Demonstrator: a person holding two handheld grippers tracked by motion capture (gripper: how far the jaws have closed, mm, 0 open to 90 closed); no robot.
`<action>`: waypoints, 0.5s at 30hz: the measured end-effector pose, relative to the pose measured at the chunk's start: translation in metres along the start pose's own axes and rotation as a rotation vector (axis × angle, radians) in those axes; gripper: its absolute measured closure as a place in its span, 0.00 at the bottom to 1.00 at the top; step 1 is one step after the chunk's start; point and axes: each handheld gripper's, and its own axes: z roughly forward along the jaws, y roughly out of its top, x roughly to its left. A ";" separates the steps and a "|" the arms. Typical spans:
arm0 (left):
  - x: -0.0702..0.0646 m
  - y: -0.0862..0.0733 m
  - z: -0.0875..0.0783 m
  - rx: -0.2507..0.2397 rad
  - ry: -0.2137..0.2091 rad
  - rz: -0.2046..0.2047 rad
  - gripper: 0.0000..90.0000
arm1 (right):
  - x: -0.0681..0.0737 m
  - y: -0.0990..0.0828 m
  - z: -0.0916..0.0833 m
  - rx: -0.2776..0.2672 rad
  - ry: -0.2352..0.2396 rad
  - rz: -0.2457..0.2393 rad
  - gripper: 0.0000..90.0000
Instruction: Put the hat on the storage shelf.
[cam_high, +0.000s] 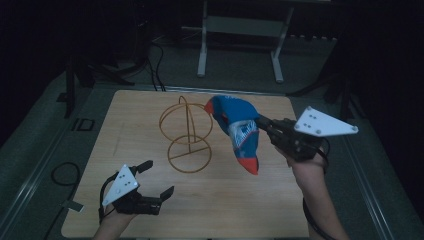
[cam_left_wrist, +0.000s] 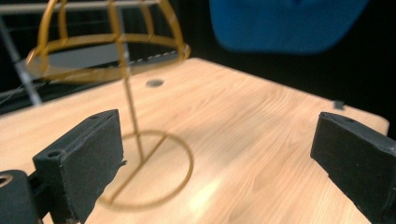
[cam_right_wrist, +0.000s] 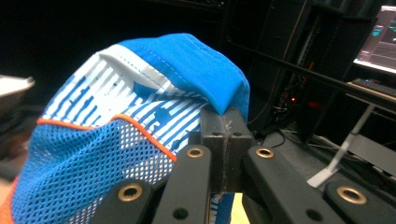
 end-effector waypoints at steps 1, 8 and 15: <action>-0.001 -0.014 -0.005 0.006 0.035 -0.018 0.03 | -0.004 0.008 0.014 0.008 -0.008 -0.004 1.00; -0.004 -0.053 -0.018 0.008 0.100 -0.073 0.03 | -0.010 0.027 0.058 0.033 -0.043 -0.031 1.00; -0.003 -0.067 -0.023 0.010 0.129 -0.098 0.03 | -0.001 0.041 0.105 0.061 -0.054 -0.058 1.00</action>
